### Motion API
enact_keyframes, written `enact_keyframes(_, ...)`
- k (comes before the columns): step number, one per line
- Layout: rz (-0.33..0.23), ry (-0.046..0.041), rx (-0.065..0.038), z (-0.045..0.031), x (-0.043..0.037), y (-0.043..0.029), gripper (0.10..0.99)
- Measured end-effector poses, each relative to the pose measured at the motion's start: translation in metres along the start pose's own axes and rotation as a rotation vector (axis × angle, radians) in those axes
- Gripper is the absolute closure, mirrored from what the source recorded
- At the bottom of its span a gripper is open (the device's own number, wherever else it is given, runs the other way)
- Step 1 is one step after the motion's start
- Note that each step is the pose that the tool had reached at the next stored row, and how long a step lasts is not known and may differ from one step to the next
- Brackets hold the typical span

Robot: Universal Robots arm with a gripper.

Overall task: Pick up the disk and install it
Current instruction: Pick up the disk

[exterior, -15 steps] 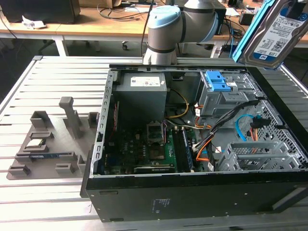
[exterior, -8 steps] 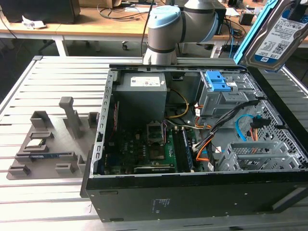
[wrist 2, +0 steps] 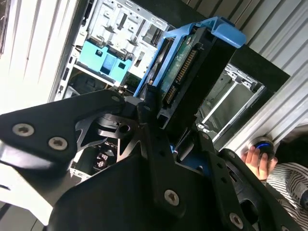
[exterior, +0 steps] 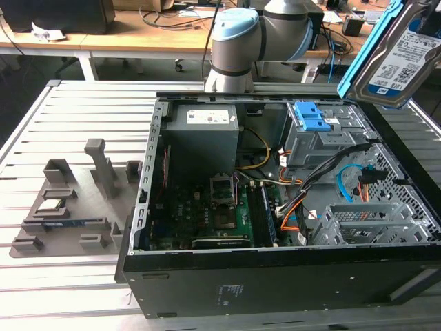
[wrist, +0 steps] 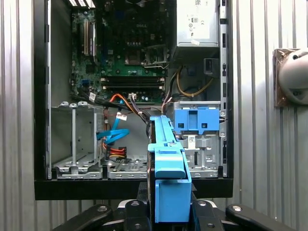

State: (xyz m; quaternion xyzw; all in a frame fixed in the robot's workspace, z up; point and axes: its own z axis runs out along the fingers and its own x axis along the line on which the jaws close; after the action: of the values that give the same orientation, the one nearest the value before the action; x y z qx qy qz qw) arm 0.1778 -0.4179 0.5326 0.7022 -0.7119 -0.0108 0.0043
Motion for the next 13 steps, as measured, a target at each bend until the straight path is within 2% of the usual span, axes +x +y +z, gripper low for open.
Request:
enact_keyframes(6,0.000,0.0000,0.000,0.0014,0.0214,-0.0003,0.722)
enact_keyframes(8,0.000,0.0000,0.000,0.0017,0.0339,-0.0005,0.722)
enact_keyframes(13,0.000,0.0000,0.000,0.0019,0.0530,-0.0008,0.722)
